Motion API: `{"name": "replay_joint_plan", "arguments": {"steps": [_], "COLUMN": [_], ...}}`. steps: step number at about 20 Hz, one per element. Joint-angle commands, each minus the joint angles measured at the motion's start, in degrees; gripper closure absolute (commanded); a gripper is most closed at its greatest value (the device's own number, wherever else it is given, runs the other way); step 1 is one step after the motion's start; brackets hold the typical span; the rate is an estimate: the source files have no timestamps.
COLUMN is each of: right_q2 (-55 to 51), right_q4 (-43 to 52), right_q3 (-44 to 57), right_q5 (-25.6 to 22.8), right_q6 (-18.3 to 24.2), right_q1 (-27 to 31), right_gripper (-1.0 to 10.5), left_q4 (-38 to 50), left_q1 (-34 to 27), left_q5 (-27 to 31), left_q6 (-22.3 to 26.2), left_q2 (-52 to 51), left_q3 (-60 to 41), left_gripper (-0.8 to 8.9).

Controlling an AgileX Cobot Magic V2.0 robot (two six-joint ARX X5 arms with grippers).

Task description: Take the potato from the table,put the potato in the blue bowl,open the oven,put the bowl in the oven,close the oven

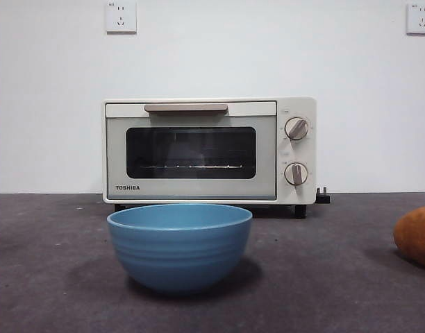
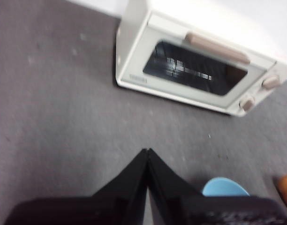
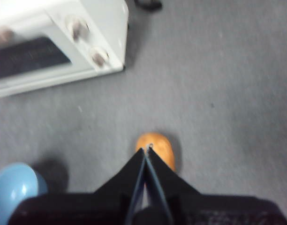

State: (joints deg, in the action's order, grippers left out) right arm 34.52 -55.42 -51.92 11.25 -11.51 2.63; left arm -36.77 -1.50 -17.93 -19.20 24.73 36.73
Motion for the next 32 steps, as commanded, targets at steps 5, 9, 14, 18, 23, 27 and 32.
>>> {"name": "replay_joint_plan", "arguments": {"steps": [5, 9, 14, 18, 23, 27, 32], "right_q2": [15.1, 24.5, 31.8, 35.8, 41.5, 47.6, 54.8], "right_q4": [-4.6, -4.8, -4.4, -2.4, 2.1, 4.2, 6.0], "right_q3": [-4.5, -5.0, -5.1, -5.1, -5.1, -5.1, -5.1], "right_q5": [15.4, 17.4, 9.0, 6.4, 1.6, -5.1, -5.5], "right_q6": [4.5, 7.3, 10.2, 10.0, 9.9, 9.6, 8.7], "right_q1": [0.0, -0.8, -3.5, -6.4, -10.6, -13.8, -14.4], "right_gripper": [9.5, 9.5, 7.6, 4.7, 4.0, 4.1, 4.4], "left_q4": [-0.2, -3.1, -9.4, -13.3, -16.2, -16.3, -16.3], "left_q1": [-0.2, -0.2, 0.0, 0.0, 0.7, 1.9, 2.6], "left_q5": [-11.4, -20.5, -21.0, -21.0, -17.3, -14.9, -15.1], "left_q6": [-0.3, 1.7, 6.2, 8.3, 11.5, 11.5, 11.5], "left_q2": [8.9, 15.5, 21.5, 25.0, 26.4, 26.4, 26.4], "left_q3": [0.8, 0.9, 0.9, 0.9, 0.9, 1.0, 1.0], "left_gripper": [8.18, 8.18, 8.18, 8.19, 8.19, 8.19, 8.19]}}
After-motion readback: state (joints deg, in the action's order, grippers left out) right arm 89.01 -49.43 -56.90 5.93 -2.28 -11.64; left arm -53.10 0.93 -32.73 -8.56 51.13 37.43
